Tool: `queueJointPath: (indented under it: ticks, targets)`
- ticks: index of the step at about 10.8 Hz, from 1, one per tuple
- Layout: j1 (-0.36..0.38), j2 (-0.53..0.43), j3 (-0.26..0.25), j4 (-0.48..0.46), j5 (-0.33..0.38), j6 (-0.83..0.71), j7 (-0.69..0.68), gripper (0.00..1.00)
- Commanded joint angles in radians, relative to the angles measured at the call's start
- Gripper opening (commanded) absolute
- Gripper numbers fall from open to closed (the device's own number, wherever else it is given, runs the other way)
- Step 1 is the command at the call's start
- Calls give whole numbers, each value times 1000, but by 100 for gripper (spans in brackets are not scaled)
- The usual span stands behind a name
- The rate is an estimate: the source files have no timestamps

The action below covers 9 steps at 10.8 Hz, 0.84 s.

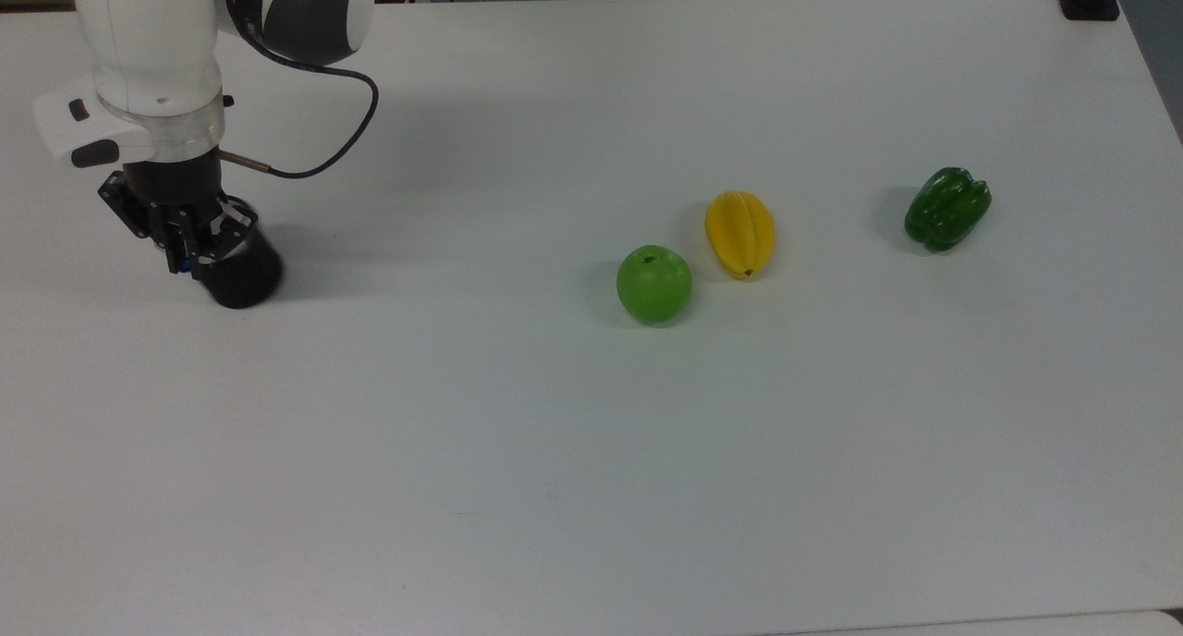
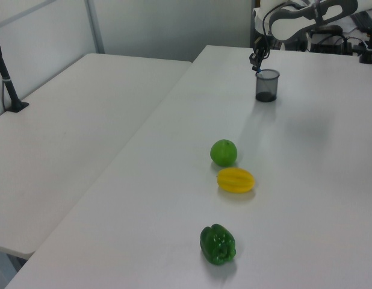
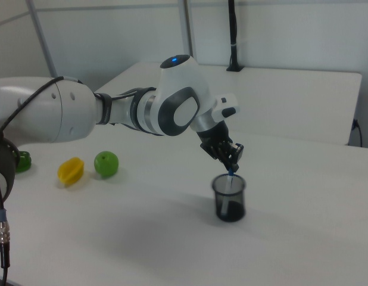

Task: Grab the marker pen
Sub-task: 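Lower the gripper into the cup and close on the blue-capped marker, then lift the marker up out of the pen cup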

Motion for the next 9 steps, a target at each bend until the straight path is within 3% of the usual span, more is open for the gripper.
queueJointPath:
  ticks: [1, 9]
  targets:
    - [10, -5, -8, -19, -24, 30, 24, 0]
    - [-3, -71, -8, -9, -13, 13, 19, 0]
